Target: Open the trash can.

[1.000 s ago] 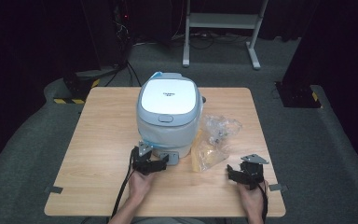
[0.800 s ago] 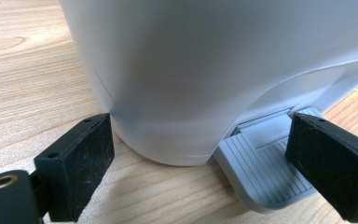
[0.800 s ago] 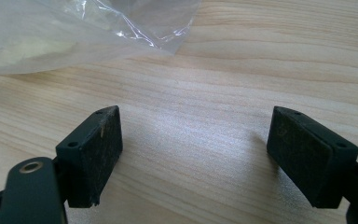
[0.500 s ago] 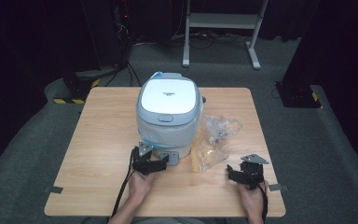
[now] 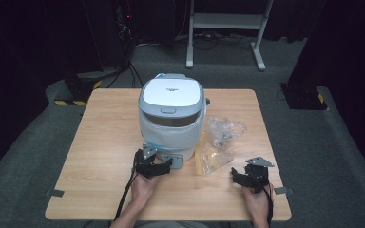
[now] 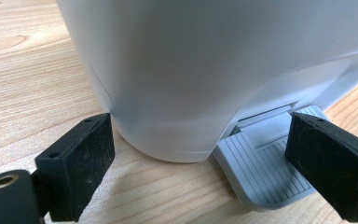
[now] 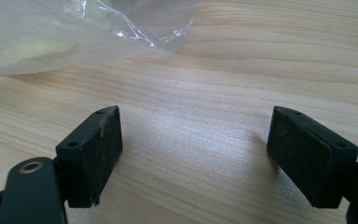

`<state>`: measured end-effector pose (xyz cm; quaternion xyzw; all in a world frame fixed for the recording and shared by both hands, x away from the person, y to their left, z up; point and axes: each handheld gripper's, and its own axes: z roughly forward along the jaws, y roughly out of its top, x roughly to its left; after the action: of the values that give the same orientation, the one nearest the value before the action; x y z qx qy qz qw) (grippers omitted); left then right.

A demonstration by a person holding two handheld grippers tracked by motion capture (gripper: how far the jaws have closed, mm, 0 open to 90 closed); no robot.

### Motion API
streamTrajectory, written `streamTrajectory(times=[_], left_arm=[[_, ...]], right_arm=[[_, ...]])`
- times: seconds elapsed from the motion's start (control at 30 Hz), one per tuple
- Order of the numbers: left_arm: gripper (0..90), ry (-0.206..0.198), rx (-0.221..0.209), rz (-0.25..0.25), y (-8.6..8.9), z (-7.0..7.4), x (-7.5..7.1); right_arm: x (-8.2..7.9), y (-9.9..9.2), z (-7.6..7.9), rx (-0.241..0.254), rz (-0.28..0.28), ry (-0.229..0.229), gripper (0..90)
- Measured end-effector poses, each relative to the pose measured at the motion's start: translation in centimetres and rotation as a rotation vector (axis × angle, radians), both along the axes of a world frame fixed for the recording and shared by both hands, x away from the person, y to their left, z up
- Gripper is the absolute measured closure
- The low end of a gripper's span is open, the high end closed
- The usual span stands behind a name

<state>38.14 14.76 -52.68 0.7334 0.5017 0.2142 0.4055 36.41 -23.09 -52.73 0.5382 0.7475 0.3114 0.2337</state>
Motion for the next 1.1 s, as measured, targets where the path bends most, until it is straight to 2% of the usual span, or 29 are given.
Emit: streamTrajectory(times=[0.57, 0.67, 0.73, 0.77, 0.9, 0.97, 1.1], left_arm=[[8.6, 0.012, 0.028, 0.004, -0.3, 0.0, 0.0], [8.7, 0.013, 0.030, 0.005, -0.4, 0.0, 0.0], [8.8, 0.012, 0.042, 0.005, -0.4, 0.0, 0.0], [8.8, 0.012, 0.046, 0.006, -0.4, 0.0, 0.0], [8.9, 0.018, 0.052, 0.012, -0.6, -0.1, 0.1], [9.0, 0.040, 0.046, 0.014, -0.8, -0.2, 0.1], [9.1, 0.041, 0.052, 0.013, -0.7, -0.1, 0.2]], right_arm=[[0.1, -0.1, 0.0, 0.004, 0.020, 0.001, 18.6], [0.2, -0.3, 0.1, 0.016, 0.029, 0.008, 18.8], [0.2, -0.6, 0.3, 0.054, 0.023, 0.027, 21.5], [0.2, -0.6, 0.3, 0.054, 0.023, 0.027, 21.5], [-0.3, -1.0, 1.0, 0.067, 0.014, -0.002, 24.5], [-0.5, -1.2, 1.8, 0.088, 0.015, -0.025, 25.9], [-0.4, -1.3, 2.6, 0.109, 0.026, -0.041, 26.9]])
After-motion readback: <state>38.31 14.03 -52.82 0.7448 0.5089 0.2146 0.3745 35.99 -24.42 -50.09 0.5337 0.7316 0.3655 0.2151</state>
